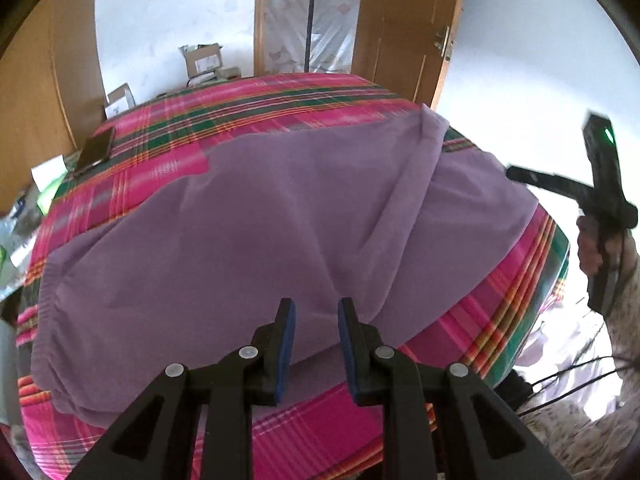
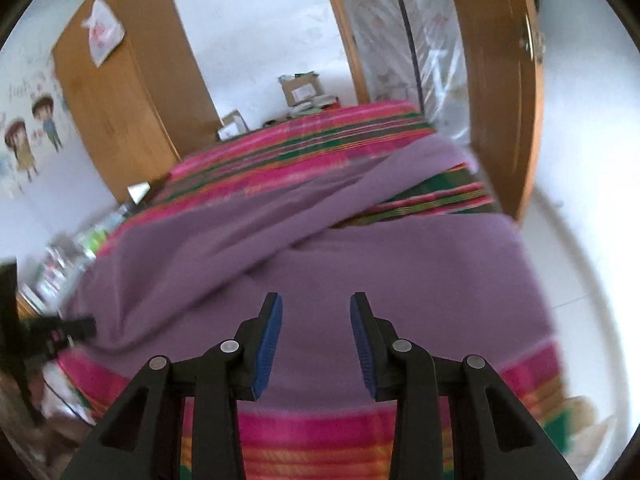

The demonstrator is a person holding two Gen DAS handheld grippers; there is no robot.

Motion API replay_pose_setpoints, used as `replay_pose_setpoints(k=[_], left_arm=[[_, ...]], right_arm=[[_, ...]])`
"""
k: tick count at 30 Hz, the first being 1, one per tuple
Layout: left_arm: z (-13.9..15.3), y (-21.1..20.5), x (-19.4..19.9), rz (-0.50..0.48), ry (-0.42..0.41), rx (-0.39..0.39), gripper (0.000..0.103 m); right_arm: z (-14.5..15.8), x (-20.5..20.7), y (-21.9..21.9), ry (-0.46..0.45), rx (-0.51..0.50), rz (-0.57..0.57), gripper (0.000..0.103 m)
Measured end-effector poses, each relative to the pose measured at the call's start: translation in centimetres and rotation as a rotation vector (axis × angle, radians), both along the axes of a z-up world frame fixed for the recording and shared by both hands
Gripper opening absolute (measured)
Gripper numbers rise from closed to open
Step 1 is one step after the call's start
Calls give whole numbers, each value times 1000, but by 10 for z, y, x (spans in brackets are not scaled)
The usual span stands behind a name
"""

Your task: Fold clothes

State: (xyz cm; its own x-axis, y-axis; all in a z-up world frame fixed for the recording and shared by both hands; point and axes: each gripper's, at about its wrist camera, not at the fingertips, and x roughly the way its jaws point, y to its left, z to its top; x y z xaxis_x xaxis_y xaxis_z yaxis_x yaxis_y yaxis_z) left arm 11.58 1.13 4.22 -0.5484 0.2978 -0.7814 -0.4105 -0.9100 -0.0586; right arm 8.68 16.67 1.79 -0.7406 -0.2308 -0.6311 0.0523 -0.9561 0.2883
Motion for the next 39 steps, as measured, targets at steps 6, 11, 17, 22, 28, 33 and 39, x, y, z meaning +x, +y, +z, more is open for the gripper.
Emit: replay_pose_setpoints(k=[6, 11, 17, 22, 28, 33, 39], left_arm=[[-7, 2, 3, 4, -1, -24, 22], [-10, 3, 0, 4, -10, -14, 22], [-13, -2, -4, 5, -37, 76, 25], [-10, -1, -12, 26, -26, 85, 25], [-6, 3, -21, 17, 0, 102, 26], [-6, 18, -34, -34, -5, 112, 26], [-10, 39, -43, -103, -14, 75, 26]], right_arm=[[-9, -44, -1, -19, -135, -8, 37], [-9, -72, 4, -38, -147, -45, 37], [-17, -104, 15, -88, -228, -59, 37], [-17, -121, 19, -102, -233, -99, 37], [0, -139, 5, -91, -97, -110, 37], [-2, -160, -5, -154, 5, -151, 37], [-11, -167, 1, -211, 24, -189, 37]])
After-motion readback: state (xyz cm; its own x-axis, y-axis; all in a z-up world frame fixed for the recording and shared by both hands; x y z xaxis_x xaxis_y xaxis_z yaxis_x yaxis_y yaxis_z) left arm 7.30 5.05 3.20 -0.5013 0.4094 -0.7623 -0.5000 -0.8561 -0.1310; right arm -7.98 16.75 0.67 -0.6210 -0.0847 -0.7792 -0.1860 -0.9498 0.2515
